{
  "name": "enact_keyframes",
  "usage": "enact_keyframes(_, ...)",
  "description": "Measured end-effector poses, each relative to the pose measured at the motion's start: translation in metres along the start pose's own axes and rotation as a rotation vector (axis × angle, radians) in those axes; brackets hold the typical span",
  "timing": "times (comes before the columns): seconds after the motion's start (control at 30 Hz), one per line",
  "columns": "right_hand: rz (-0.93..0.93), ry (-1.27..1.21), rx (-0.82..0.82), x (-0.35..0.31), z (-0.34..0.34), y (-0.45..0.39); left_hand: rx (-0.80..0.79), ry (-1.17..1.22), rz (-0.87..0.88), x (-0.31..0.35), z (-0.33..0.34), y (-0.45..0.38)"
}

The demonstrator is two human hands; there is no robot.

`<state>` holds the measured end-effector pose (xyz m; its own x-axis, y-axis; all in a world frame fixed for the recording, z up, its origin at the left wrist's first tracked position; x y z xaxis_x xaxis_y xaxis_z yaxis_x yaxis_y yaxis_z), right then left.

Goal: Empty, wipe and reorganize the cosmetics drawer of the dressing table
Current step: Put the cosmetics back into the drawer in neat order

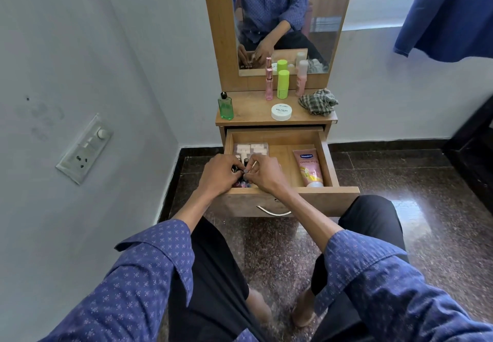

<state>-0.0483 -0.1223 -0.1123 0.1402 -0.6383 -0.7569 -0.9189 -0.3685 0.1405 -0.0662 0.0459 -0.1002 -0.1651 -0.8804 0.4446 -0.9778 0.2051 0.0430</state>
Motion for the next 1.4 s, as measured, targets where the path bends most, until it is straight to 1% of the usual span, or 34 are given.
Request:
enact_keyframes(0.23,0.038,-0.015,-0.063,0.000,0.000,0.000,0.008,-0.016,0.002,0.002,-0.001,0.002)
enact_keyframes(0.33,0.053,-0.007,-0.049,0.000,0.000,0.000,0.004,-0.002,0.000,0.003,-0.001,0.002)
enact_keyframes(0.43,0.070,-0.020,0.032,0.000,-0.002,0.005,-0.007,0.002,-0.007,0.002,-0.001,0.002)
enact_keyframes(0.57,0.101,-0.076,0.201,0.002,-0.008,0.011,-0.037,-0.026,-0.012,0.006,-0.004,-0.002)
enact_keyframes(0.7,0.149,-0.169,0.269,0.002,-0.015,0.015,-0.078,-0.048,-0.020,0.015,-0.004,-0.007)
enact_keyframes(0.8,0.187,-0.241,0.331,0.004,-0.018,0.017,-0.071,-0.073,-0.022,0.019,-0.003,-0.009)
enact_keyframes(0.9,0.216,-0.267,0.360,0.006,-0.019,0.018,-0.077,-0.067,-0.019,0.021,-0.002,-0.011)
enact_keyframes(1.13,0.226,-0.259,0.336,0.006,-0.018,0.017,-0.240,-0.021,0.047,0.014,-0.007,-0.013)
enact_keyframes(1.3,0.243,-0.166,0.204,0.007,-0.017,0.014,-0.323,-0.047,0.076,0.015,-0.017,-0.018)
enact_keyframes(1.4,0.243,-0.139,0.176,0.007,-0.016,0.013,-0.396,-0.117,0.109,0.021,-0.021,-0.022)
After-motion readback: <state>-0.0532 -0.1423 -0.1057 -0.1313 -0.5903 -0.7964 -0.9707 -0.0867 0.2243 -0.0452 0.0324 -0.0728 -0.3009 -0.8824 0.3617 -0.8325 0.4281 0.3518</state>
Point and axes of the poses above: each hand's wrist, its own y-axis away from the middle knuckle, its own z-axis out of the palm, x = y × z, the point moved 1 cm from there along -y, towards the middle knuckle, and after that the axes turned 12 degrees about -x, right-handed, at the moved point
